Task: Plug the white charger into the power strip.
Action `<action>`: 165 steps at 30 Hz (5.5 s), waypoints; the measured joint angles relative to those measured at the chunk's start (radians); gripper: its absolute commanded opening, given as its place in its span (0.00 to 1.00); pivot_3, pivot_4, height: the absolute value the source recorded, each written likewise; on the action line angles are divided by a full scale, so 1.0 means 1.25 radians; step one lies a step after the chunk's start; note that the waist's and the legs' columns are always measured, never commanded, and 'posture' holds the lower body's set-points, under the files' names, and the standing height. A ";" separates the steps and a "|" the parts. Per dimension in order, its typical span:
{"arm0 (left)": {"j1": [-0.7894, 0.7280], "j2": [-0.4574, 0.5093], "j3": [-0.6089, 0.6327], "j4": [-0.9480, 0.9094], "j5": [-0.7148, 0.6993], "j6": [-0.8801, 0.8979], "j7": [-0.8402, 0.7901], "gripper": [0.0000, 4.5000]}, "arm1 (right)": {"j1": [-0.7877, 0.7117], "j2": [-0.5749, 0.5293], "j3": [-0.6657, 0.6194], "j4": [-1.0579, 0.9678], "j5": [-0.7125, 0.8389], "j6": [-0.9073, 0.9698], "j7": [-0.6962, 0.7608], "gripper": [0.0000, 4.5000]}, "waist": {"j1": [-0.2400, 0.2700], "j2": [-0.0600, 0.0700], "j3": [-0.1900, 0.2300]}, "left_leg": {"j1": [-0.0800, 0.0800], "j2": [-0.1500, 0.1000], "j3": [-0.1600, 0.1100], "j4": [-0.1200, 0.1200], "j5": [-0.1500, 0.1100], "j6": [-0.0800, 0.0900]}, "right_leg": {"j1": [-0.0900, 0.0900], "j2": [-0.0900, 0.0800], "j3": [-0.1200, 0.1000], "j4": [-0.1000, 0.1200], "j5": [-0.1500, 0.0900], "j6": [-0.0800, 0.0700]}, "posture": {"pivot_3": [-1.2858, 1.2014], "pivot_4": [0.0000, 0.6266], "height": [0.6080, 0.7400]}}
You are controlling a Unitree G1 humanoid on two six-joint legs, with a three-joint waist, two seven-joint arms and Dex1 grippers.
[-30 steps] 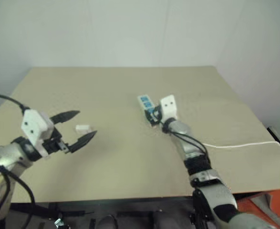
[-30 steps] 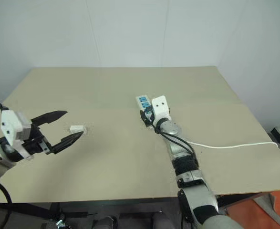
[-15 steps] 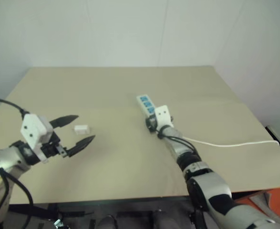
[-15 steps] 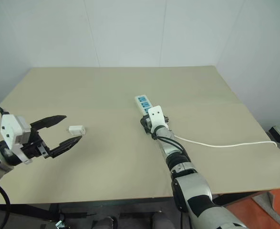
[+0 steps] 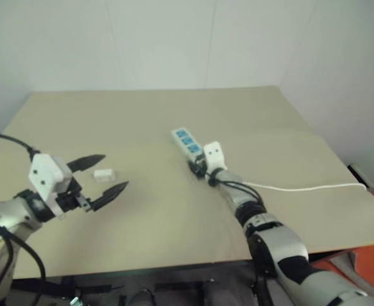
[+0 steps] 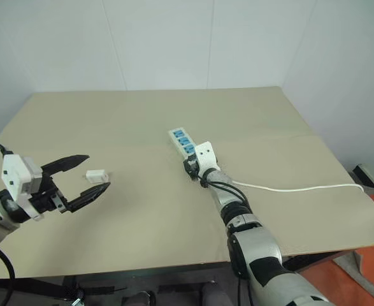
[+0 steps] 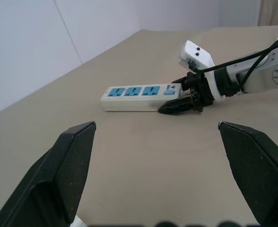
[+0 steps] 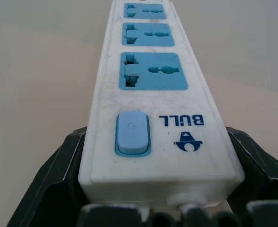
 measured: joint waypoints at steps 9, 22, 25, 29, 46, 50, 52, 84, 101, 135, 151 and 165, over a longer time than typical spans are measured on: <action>0.011 -0.004 0.004 -0.006 -0.001 0.000 -0.003 1.00 | 0.231 -0.161 0.094 -0.378 0.094 -0.017 0.506 0.76 | 0.010 0.000 0.000 | 0.001 0.000 0.001 0.000 0.000 0.000 | 0.000 0.000 0.000 0.000 0.000 0.001 | 0.52 0.24 1.00; 0.011 -0.004 0.003 -0.006 -0.001 0.000 -0.005 1.00 | 0.246 -0.213 0.169 -0.372 0.078 -0.062 0.673 1.00 | 0.008 0.000 0.000 | 0.003 0.000 0.002 0.000 0.000 0.000 | 0.001 0.000 0.002 0.000 0.000 0.001 | 0.52 0.24 1.00; 0.011 -0.004 0.003 -0.006 -0.001 0.000 -0.006 1.00 | 0.236 -0.208 0.171 -0.352 0.074 -0.073 0.673 1.00 | 0.009 -0.001 0.000 | 0.003 0.000 0.002 0.000 0.000 0.000 | 0.001 0.000 0.002 0.000 0.000 0.001 | 0.52 0.24 1.00; 0.012 -0.004 0.003 -0.006 -0.001 0.001 -0.009 1.00 | 0.236 -0.209 0.170 -0.353 0.083 -0.073 0.689 1.00 | 0.010 -0.001 0.000 | 0.003 0.000 0.002 0.000 0.000 0.000 | 0.001 0.000 0.002 0.000 0.000 0.001 | 0.52 0.24 1.00; -0.003 0.006 -0.002 0.016 0.002 0.001 -0.031 1.00 | 0.334 -0.165 0.152 -0.479 0.146 0.031 0.643 1.00 | 0.009 -0.001 -0.001 | 0.003 0.000 0.002 0.000 0.000 0.000 | 0.001 0.000 0.002 0.000 0.000 0.001 | 0.52 0.24 1.00; -0.003 0.012 -0.002 0.020 0.002 0.001 -0.038 1.00 | 0.333 -0.153 0.152 -0.450 0.141 0.006 0.634 1.00 | 0.008 -0.005 -0.003 | 0.005 0.001 0.003 0.000 0.000 0.000 | 0.003 0.000 0.002 0.000 0.000 0.001 | 0.52 0.24 1.00; -0.004 0.016 -0.002 0.022 0.002 0.001 -0.041 1.00 | 0.329 -0.151 0.154 -0.437 0.138 -0.006 0.638 1.00 | 0.007 -0.007 -0.004 | 0.007 0.001 0.003 0.000 0.000 0.000 | 0.004 0.001 0.002 0.000 0.000 0.001 | 0.52 0.24 1.00; -1.115 0.153 -0.718 1.133 0.669 -0.471 -0.637 1.00 | 0.185 -0.118 0.197 -0.252 0.106 -0.125 0.797 0.76 | 0.010 -0.009 -0.005 | 0.000 0.001 0.003 0.000 0.000 0.000 | -0.002 0.002 0.002 0.001 0.000 0.001 | 0.52 0.24 1.00; -1.233 -0.117 -0.902 1.483 1.006 -0.572 -0.548 1.00 | 0.216 -0.144 0.208 -0.344 0.105 -0.092 0.783 0.76 | 0.013 -0.009 -0.004 | -0.006 0.001 0.002 0.002 0.000 0.001 | -0.006 0.002 0.003 0.002 0.001 0.002 | 0.52 0.24 1.00; -1.144 -0.203 -0.884 1.508 1.057 -0.433 -0.373 1.00 | 0.328 -0.174 0.215 -0.537 0.120 0.031 0.704 0.76 | 0.018 -0.009 -0.004 | -0.006 0.000 0.002 0.003 0.000 0.001 | -0.006 0.002 0.003 0.004 0.002 0.003 | 0.52 0.24 1.00; -1.122 -0.189 -0.864 1.508 1.063 -0.439 -0.366 0.23 | 0.331 -0.185 0.215 -0.536 0.122 0.034 0.699 0.76 | 0.021 -0.009 -0.004 | 0.002 0.000 0.001 0.003 0.000 0.001 | 0.002 0.002 0.003 0.004 0.002 0.003 | 0.52 0.24 1.00; -1.135 -0.109 -0.559 1.377 0.742 -0.581 -0.541 0.23 | 0.221 -0.142 0.217 -0.375 0.118 -0.005 0.757 0.76 | 0.011 -0.009 -0.004 | 0.000 0.001 0.001 0.003 0.000 0.001 | 0.000 0.002 0.003 0.003 0.002 0.003 | 0.52 0.24 1.00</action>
